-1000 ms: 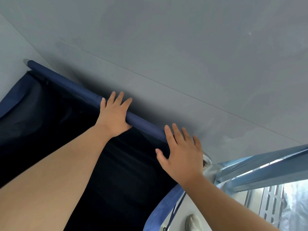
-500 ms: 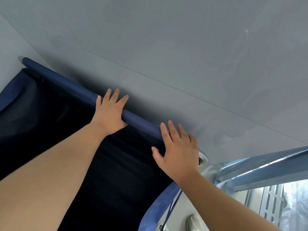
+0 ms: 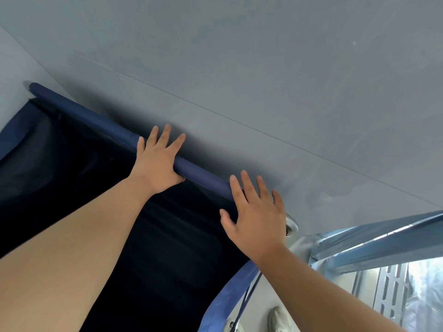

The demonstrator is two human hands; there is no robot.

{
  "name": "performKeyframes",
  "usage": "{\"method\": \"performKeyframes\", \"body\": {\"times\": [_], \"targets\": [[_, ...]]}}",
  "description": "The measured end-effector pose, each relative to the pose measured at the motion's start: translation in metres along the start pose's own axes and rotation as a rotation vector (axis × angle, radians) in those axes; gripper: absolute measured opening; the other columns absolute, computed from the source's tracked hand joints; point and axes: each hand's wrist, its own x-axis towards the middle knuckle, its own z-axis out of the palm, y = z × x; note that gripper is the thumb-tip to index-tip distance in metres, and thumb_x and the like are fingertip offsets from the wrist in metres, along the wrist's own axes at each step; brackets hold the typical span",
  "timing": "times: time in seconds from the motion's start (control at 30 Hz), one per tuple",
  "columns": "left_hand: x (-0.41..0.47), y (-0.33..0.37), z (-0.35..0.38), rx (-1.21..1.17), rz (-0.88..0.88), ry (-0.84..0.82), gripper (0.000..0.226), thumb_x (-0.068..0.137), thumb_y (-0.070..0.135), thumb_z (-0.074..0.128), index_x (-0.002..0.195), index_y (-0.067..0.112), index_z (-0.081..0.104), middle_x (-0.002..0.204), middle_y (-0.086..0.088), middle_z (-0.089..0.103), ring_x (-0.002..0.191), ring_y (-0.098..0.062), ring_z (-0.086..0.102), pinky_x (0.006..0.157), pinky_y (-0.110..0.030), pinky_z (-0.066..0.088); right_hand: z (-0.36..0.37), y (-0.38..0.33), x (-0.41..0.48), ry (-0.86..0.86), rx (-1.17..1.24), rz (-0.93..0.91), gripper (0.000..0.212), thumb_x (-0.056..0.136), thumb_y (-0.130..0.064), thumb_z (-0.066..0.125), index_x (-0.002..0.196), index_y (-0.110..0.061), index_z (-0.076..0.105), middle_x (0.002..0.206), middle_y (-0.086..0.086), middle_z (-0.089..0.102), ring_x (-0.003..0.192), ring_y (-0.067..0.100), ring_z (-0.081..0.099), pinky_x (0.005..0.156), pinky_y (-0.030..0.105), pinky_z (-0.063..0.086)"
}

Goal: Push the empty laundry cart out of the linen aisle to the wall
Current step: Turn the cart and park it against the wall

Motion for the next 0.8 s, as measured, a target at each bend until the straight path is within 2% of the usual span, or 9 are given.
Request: {"method": "performKeyframes", "body": {"times": [0.6, 0.8], "targets": [[0.000, 0.020, -0.006, 0.025, 0.004, -0.011, 0.118, 0.069, 0.055, 0.079, 0.157, 0.029, 0.005, 0.166, -0.013, -0.001, 0.152, -0.039, -0.001, 0.117, -0.062, 0.009, -0.006, 0.014, -0.007, -0.040, 0.033, 0.022, 0.072, 0.087, -0.053, 0.053, 0.150, -0.021, 0.038, 0.156, 0.008, 0.044, 0.141, 0.037, 0.044, 0.106, 0.058, 0.041], [0.000, 0.020, -0.009, 0.039, -0.014, -0.025, 0.122, 0.067, 0.056, 0.079, 0.157, 0.027, 0.001, 0.166, -0.012, -0.005, 0.152, -0.037, -0.003, 0.118, -0.061, 0.010, -0.011, 0.008, 0.000, -0.037, 0.073, 0.042, 0.087, 0.085, -0.059, 0.050, 0.156, -0.018, 0.023, 0.166, 0.018, 0.017, 0.153, 0.038, 0.016, 0.118, 0.059, 0.017]]}}
